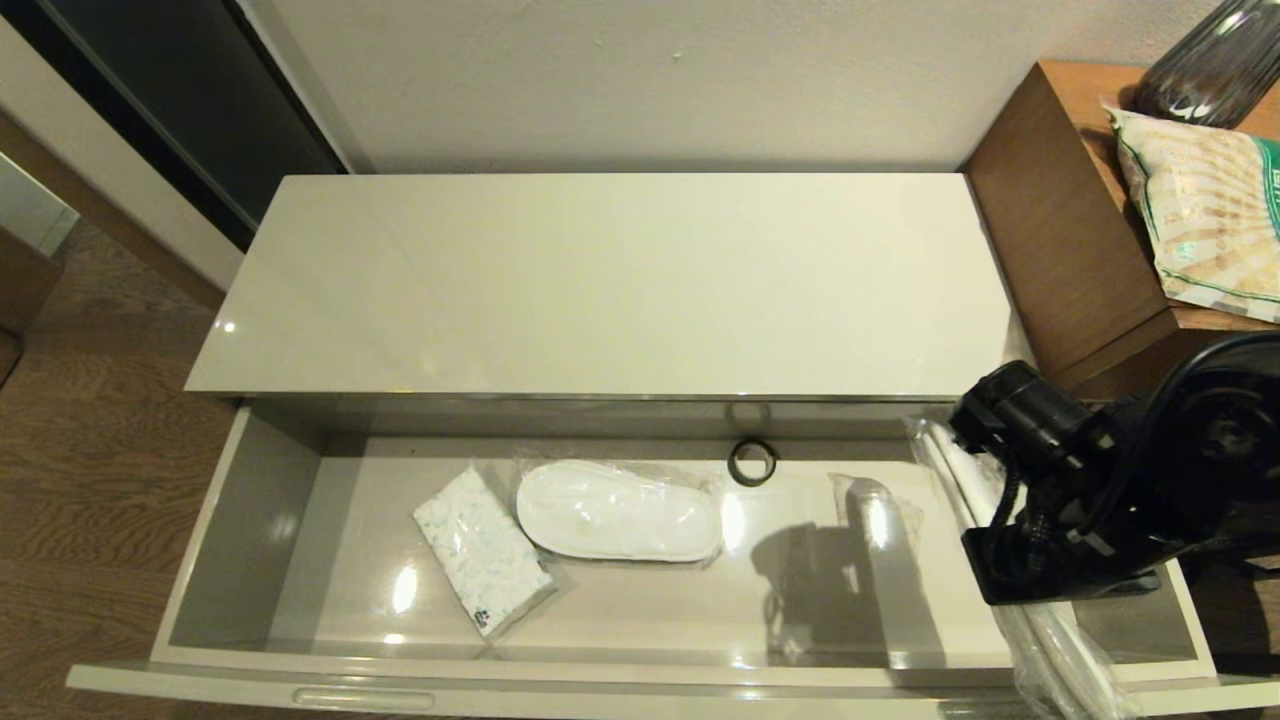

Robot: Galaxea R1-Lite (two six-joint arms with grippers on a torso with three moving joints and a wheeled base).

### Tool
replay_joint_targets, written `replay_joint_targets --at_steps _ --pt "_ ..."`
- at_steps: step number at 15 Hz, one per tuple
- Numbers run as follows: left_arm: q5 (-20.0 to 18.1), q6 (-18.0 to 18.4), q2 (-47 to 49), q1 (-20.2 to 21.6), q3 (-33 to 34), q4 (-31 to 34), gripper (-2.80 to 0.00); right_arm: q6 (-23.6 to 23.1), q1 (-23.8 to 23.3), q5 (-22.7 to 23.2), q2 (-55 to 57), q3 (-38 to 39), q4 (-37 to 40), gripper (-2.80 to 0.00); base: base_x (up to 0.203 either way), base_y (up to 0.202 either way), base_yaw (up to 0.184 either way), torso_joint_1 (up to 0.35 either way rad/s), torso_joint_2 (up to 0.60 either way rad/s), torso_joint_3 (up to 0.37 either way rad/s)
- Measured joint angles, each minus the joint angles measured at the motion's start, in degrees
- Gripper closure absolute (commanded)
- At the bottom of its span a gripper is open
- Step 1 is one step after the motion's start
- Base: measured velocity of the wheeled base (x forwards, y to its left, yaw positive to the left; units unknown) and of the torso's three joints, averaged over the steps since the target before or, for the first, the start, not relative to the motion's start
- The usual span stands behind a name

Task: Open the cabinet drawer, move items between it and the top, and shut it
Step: Put the disposable slippers in the drawer

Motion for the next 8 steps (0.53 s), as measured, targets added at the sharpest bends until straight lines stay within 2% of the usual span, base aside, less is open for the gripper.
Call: replay_joint_targets --at_steps 8 --pt "-0.01 -0.04 0.0 -0.02 0.0 -0.01 0.0 -2.05 -0.05 -0.98 13.82 -1.63 -16.5 0.0 0.0 0.0 0.0 0.0 0.0 0.0"
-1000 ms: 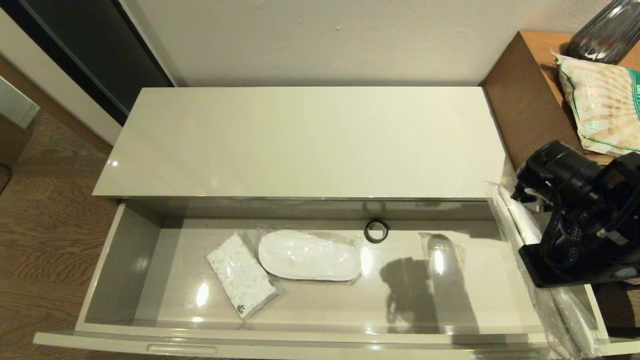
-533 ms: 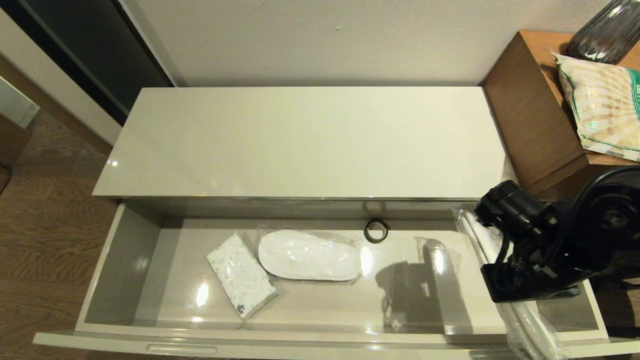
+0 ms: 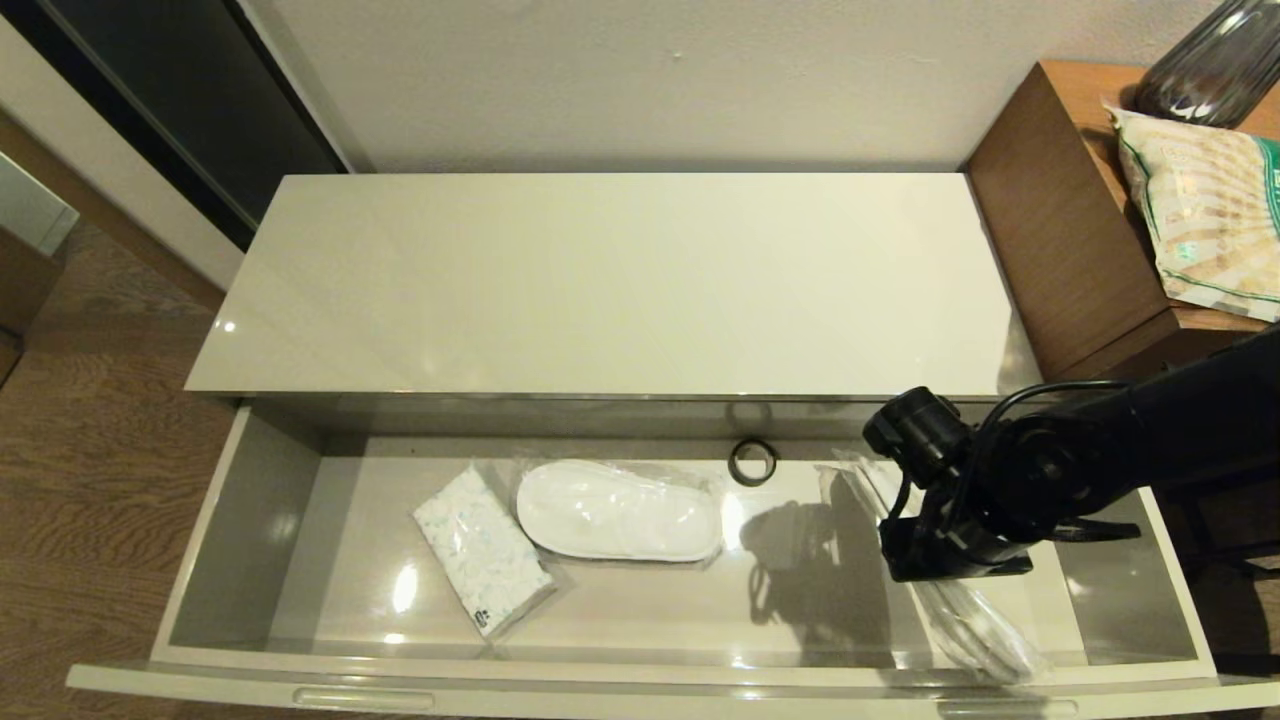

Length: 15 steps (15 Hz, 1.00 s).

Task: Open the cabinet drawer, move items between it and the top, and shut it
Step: Put the disposable slippers in the drawer

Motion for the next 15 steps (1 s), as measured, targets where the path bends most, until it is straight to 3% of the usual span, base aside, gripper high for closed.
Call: replay_joint_targets --at_steps 5,6,15 --pt "0.0 0.02 0.0 0.0 0.0 -0.01 0.0 -2.03 0.0 -3.16 4.97 -0.56 -5.59 0.0 0.0 0.0 0.0 0.0 0.0 0.0" --pt "0.02 0.02 0.0 0.0 0.0 0.0 0.0 -2.39 0.0 -3.84 5.44 -0.52 -5.85 -2.8 0.0 0.0 0.0 0.0 0.0 0.0" --pt "0.02 0.03 0.0 0.0 0.0 -0.01 0.0 -2.06 -0.15 -5.19 6.13 1.89 -7.3 -2.8 0.0 0.0 0.0 0.0 0.0 0.0"
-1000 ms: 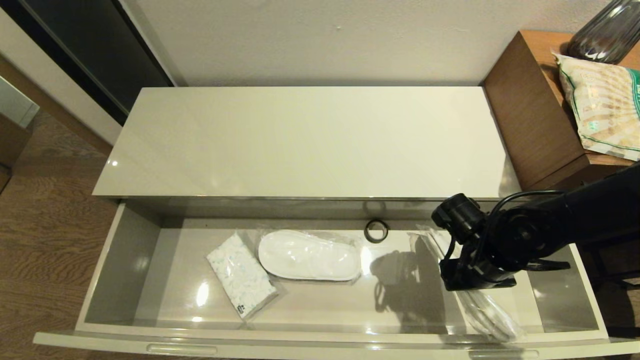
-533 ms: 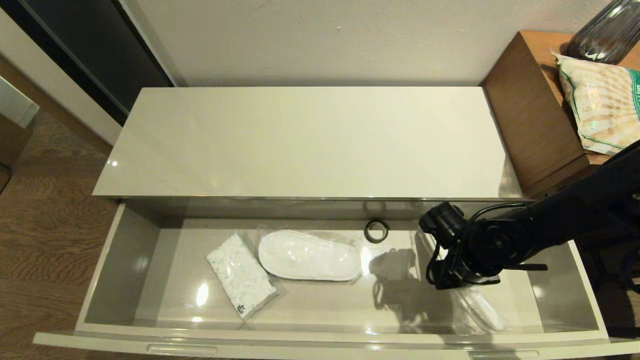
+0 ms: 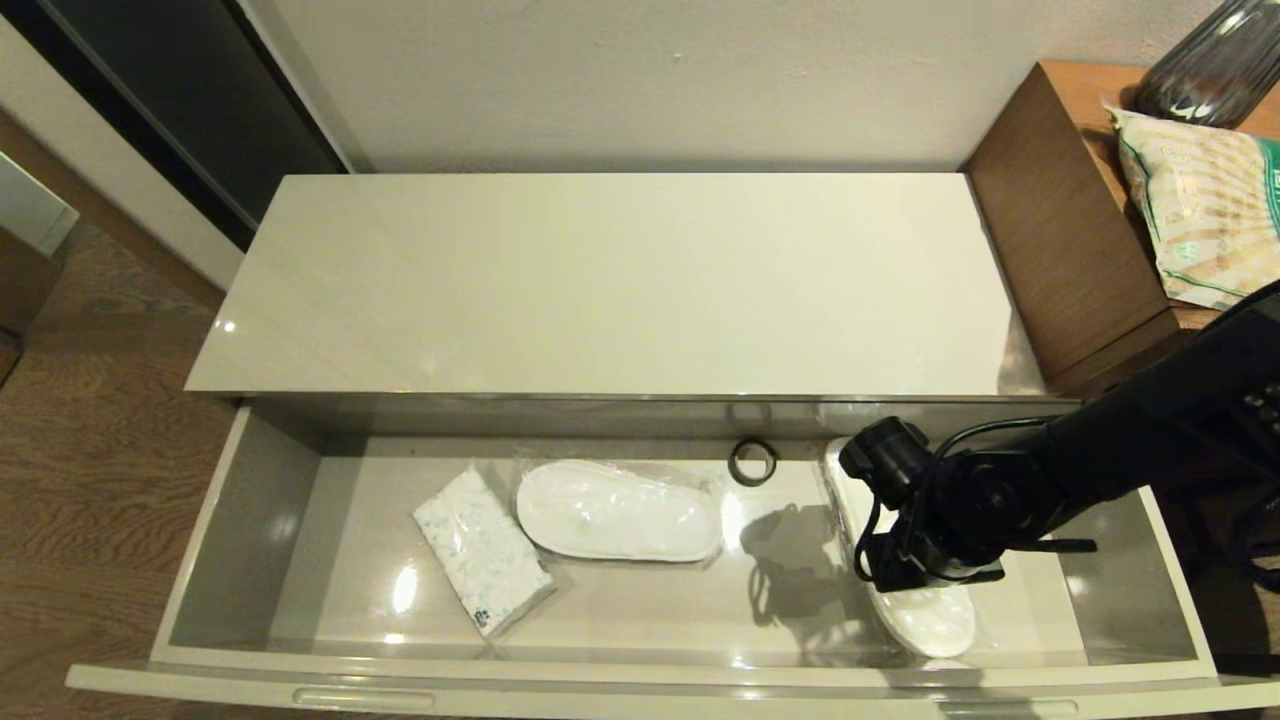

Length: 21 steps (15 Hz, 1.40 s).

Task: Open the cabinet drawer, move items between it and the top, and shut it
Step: Put the disposable slippers in the drawer, then close the drawer

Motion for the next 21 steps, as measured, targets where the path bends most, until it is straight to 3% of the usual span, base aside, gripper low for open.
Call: replay_joint_targets --at_steps 3,4,11,15,19,21 --pt "-0.02 -0.03 0.0 0.0 0.0 0.03 0.0 -0.09 0.0 0.36 -5.37 2.74 2.0 -2.8 0.0 0.0 0.0 0.0 0.0 0.0" --pt "-0.02 -0.04 0.0 0.0 0.0 0.0 0.0 0.02 0.08 0.48 -8.04 3.64 3.65 0.0 0.0 0.0 0.0 0.0 0.0 0.0" --pt "0.0 -0.03 0.0 0.0 0.0 0.01 0.0 3.55 0.39 0.71 -29.34 6.19 20.85 0.0 0.0 0.0 0.0 0.0 0.0 0.0" --pt "0.0 -0.01 0.0 0.02 0.0 0.04 0.0 7.12 0.96 2.17 -40.2 12.78 23.34 0.0 0.0 0.0 0.0 0.0 0.0 0.0" --pt "0.0 -0.01 0.0 0.0 0.0 0.04 0.0 10.82 1.18 11.15 -49.55 23.6 21.53 0.0 0.0 0.0 0.0 0.0 0.0 0.0" --pt "-0.02 -0.03 0.0 0.0 0.0 0.01 0.0 12.22 1.22 16.81 -52.79 30.97 16.32 0.0 0.0 0.0 0.0 0.0 0.0 0.0"
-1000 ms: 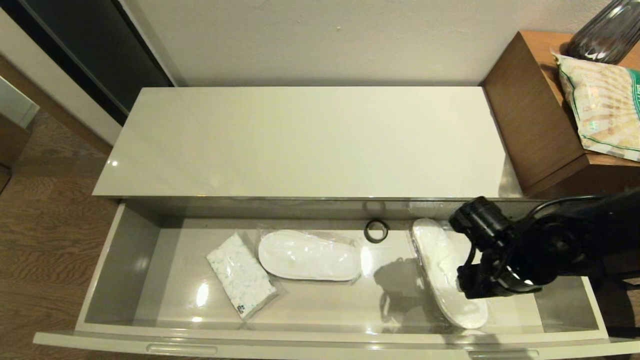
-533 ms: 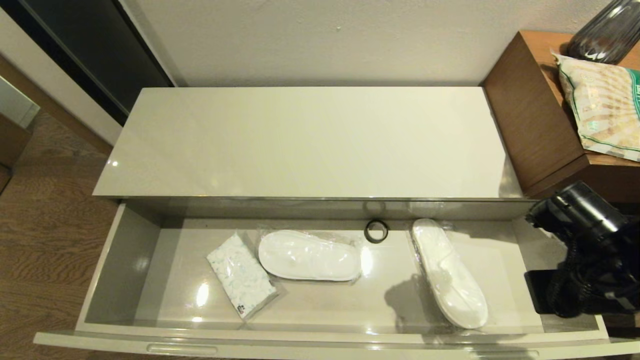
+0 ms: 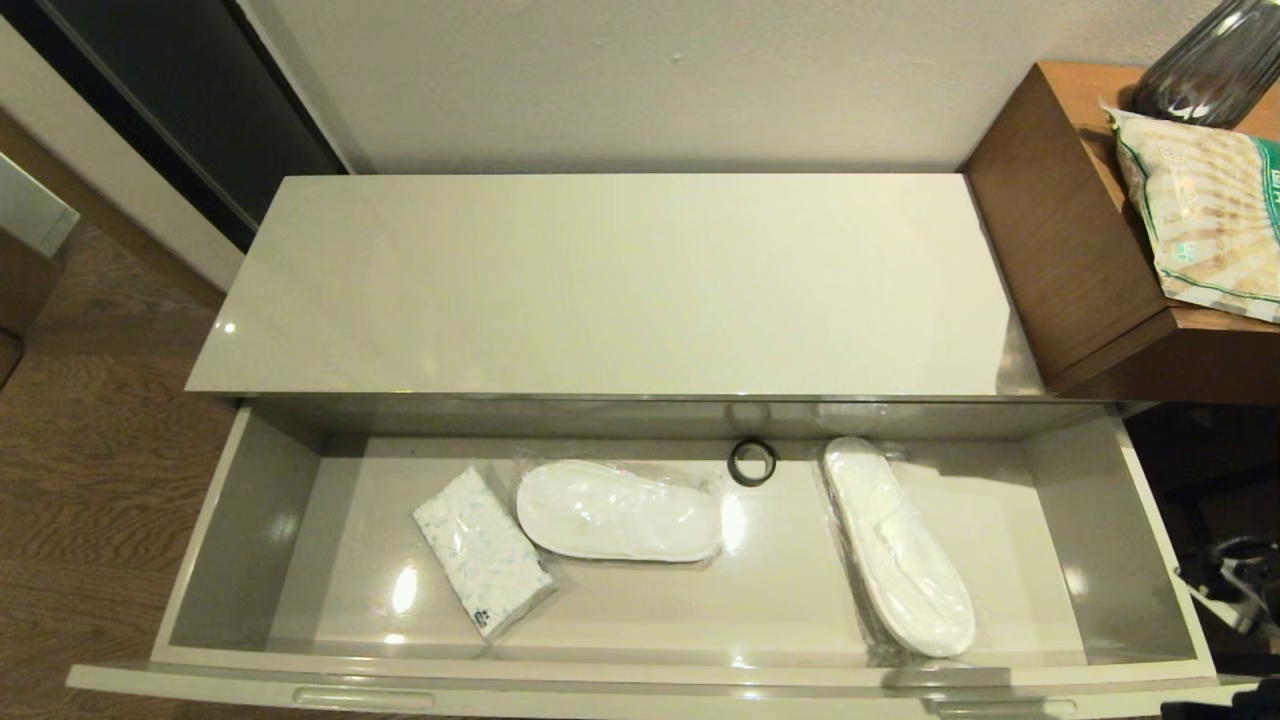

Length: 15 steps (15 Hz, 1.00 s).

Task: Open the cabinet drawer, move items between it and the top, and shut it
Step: Close the drawer

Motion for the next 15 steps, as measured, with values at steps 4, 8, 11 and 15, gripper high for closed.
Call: replay_joint_targets --at_steps 4,8,11,15 --pt "0.02 -0.02 0.0 0.0 0.0 -0.04 0.0 -1.07 0.05 6.72 -0.63 13.85 -18.38 0.0 0.0 0.0 0.0 0.0 0.0 0.0" --pt "0.02 0.0 0.0 0.0 0.0 0.0 0.0 -3.93 0.05 6.52 8.25 19.74 -32.45 0.0 0.0 0.0 0.0 0.0 0.0 0.0" --pt "0.02 0.02 0.0 0.0 0.0 -0.01 0.0 -2.81 0.02 6.44 18.17 19.71 -34.55 0.0 0.0 0.0 0.0 0.0 0.0 0.0" --pt "0.02 0.0 0.0 0.0 0.0 -0.01 0.0 -1.35 -0.29 6.03 33.2 19.71 -47.47 0.0 0.0 0.0 0.0 0.0 0.0 0.0"
